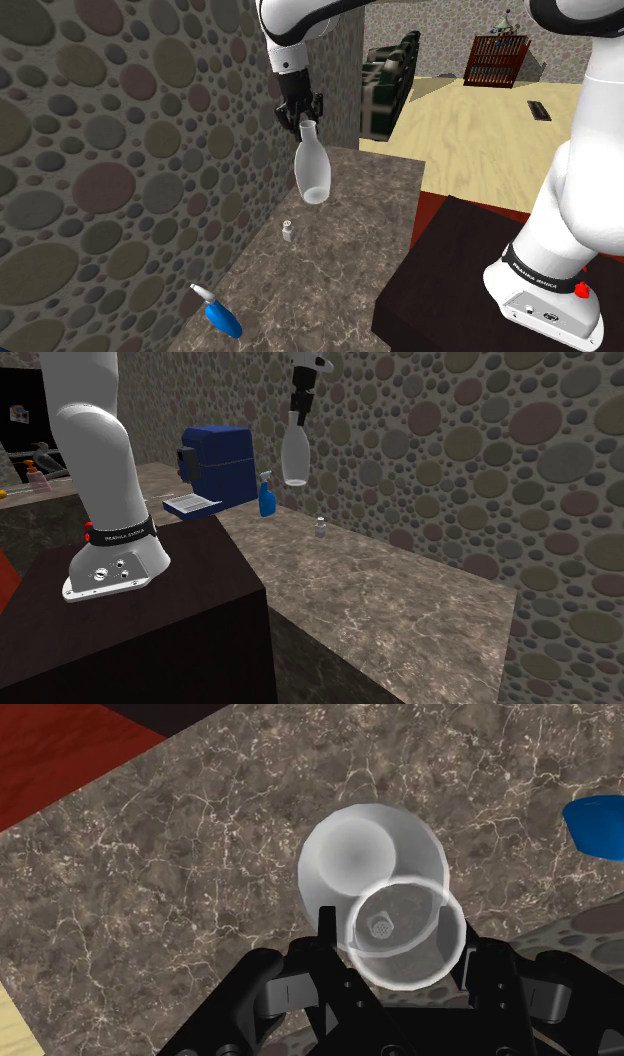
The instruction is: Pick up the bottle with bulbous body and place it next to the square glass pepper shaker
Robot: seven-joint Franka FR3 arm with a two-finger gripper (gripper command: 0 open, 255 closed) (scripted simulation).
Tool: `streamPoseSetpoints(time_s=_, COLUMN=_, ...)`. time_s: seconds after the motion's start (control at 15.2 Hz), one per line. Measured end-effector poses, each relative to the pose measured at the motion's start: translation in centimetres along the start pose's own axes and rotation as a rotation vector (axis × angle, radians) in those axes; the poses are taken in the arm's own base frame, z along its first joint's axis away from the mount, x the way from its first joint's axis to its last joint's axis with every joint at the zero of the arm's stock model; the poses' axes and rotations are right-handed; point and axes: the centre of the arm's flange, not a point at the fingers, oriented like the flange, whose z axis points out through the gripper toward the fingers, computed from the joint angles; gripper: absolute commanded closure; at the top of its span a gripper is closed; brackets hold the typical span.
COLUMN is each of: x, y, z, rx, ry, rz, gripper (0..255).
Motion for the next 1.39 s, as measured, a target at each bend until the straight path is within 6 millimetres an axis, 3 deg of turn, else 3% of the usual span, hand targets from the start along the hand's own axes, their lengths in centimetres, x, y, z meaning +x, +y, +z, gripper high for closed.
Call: streamPoseSetpoints(time_s=1.39, x=2.2, y=-0.3, z=10.9, rx=0.000, ry=0.000, rz=0.000, gripper=255)
